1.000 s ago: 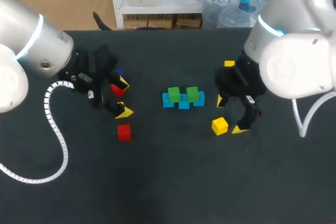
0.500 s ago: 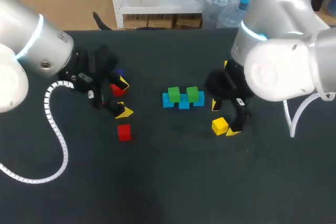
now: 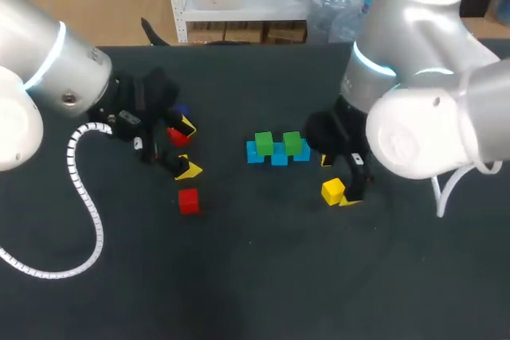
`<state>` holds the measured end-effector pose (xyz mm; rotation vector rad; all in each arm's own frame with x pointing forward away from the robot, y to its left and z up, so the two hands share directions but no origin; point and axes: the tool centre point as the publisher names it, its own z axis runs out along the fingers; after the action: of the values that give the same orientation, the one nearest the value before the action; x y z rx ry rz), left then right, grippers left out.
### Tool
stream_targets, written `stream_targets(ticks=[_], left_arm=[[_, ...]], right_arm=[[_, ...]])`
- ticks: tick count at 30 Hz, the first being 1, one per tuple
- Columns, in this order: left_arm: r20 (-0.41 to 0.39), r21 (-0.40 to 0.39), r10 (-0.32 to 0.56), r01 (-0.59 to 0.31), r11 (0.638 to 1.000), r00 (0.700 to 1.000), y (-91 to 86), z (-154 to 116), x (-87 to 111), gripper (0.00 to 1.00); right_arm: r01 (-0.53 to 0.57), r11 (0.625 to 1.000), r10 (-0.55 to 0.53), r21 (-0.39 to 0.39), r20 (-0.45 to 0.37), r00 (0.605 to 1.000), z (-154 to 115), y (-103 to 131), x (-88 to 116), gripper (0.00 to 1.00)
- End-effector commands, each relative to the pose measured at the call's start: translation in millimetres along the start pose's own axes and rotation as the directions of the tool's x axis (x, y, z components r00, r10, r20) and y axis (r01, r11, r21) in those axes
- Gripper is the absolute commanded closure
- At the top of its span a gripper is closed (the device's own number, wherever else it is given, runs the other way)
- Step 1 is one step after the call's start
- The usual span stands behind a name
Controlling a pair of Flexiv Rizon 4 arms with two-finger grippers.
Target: Place the blue cubes, place green cubes on the blue cubes, place the yellow cubes on the green cubes, then place the red cubes on the yellow cubes, and place purple cube on the red cubes.
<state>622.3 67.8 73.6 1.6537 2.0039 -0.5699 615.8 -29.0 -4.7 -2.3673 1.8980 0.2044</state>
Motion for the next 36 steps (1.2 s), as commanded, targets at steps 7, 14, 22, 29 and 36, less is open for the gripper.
stream_targets(ticks=[7,14,22,29,36], left_arm=[[0.006,0.001,0.003,-0.003,1.000,1.000,0.3,0.0,1.7,0.00],[0.006,0.001,0.003,-0.003,1.000,1.000,0.3,0.0,1.7,0.00],[0.006,0.001,0.003,-0.003,1.000,1.000,0.3,0.0,1.7,0.00],[0.006,0.001,0.003,-0.003,1.000,1.000,0.3,0.0,1.7,0.00],[0.006,0.001,0.003,-0.003,1.000,1.000,0.3,0.0,1.7,0.00]], right_arm=[[-0.009,0.999,0.012,0.052,-0.056,0.998,-0.3,8.6,-1.6,0.00],[-0.007,0.999,0.009,0.034,-0.053,0.999,4.0,8.5,-2.2,0.00],[0.018,0.999,-0.016,0.031,-0.062,0.998,2.8,7.3,-6.5,0.00],[0.016,1.000,-0.014,0.019,-0.072,0.997,5.1,7.5,-5.1,0.54],[0.017,1.000,-0.016,0.014,-0.076,0.997,5.3,7.6,-5.4,0.80]])
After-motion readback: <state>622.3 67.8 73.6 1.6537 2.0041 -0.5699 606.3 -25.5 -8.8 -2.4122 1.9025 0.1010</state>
